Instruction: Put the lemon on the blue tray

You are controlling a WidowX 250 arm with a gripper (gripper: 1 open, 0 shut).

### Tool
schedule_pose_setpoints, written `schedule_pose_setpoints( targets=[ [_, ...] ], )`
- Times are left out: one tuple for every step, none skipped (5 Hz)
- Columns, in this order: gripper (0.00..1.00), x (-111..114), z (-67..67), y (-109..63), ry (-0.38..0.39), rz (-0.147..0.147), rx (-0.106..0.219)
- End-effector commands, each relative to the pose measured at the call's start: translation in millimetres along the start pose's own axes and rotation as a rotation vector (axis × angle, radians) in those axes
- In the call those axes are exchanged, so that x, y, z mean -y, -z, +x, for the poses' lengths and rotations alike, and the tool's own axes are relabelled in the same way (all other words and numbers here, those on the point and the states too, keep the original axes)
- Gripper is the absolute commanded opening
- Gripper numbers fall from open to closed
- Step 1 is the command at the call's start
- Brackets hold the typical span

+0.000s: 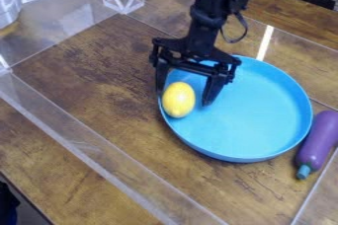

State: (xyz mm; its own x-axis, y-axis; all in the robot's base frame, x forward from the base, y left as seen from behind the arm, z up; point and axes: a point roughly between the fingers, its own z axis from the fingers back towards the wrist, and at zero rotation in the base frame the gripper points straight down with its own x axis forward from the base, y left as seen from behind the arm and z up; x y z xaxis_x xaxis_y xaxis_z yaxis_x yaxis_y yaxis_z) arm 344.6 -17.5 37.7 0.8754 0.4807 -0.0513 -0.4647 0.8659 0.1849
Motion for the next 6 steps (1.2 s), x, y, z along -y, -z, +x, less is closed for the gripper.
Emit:
schedule_pose_setpoints(
  targets=[
    [1.00, -3, 15.2, -13.6, -0.034, -0.035, 0.037],
    [0.00, 3, 19.9, -18.6, -0.025, -0.030, 0.031],
    [0.00, 11, 22.5, -33.1, 0.001, -0.029, 0.038],
    [0.00, 8, 23.3, -41.8, 0.020, -0.025, 0.056],
    [0.00, 9, 24.9, -43.7, 0.042, -0.019, 0.071],
    [0.00, 9, 26.2, -45.4, 0.064, -0.011, 0.085]
  ],
)
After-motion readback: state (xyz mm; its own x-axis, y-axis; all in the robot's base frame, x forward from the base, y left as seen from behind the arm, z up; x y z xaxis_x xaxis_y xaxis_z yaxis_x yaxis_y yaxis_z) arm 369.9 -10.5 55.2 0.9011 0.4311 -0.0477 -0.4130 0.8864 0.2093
